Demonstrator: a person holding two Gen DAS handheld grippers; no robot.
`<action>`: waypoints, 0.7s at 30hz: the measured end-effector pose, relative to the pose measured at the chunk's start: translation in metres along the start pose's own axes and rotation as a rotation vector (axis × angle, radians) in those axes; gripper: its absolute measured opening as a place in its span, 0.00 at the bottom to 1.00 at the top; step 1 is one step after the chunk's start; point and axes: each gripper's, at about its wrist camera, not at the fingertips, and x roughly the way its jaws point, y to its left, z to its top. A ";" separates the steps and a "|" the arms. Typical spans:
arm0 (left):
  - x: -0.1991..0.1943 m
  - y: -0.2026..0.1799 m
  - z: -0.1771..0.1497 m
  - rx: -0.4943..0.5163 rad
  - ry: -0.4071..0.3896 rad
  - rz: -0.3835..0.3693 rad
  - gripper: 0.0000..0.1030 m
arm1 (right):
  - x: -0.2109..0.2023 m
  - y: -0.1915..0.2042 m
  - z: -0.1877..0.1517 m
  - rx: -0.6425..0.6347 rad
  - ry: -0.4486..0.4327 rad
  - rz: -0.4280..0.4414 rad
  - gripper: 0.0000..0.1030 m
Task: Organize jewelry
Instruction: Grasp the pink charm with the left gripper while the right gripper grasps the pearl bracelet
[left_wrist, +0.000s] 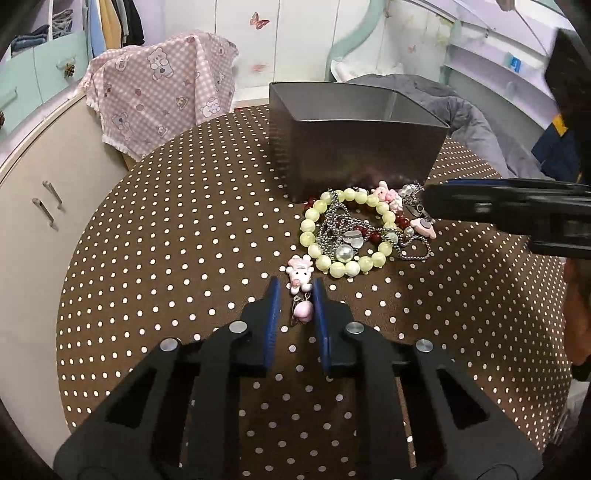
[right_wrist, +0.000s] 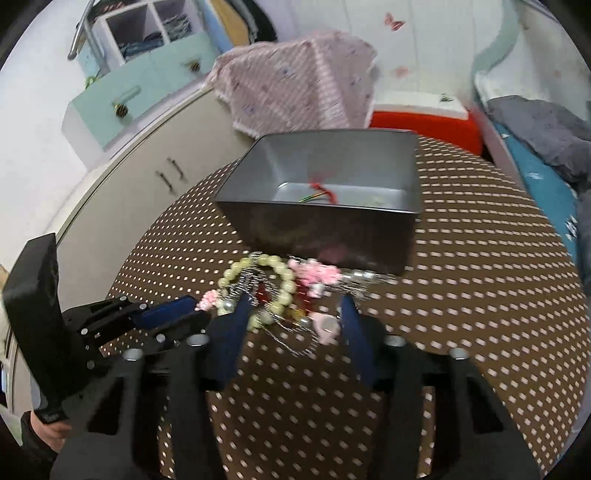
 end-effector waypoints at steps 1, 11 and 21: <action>0.000 0.000 0.000 -0.002 -0.002 -0.002 0.17 | 0.005 0.003 0.002 -0.005 0.014 0.004 0.36; 0.003 0.005 0.000 -0.014 -0.005 -0.015 0.15 | 0.025 0.020 0.006 -0.079 0.060 -0.047 0.07; -0.027 0.008 0.000 -0.041 -0.062 -0.036 0.12 | -0.058 0.013 0.012 -0.134 -0.122 -0.038 0.08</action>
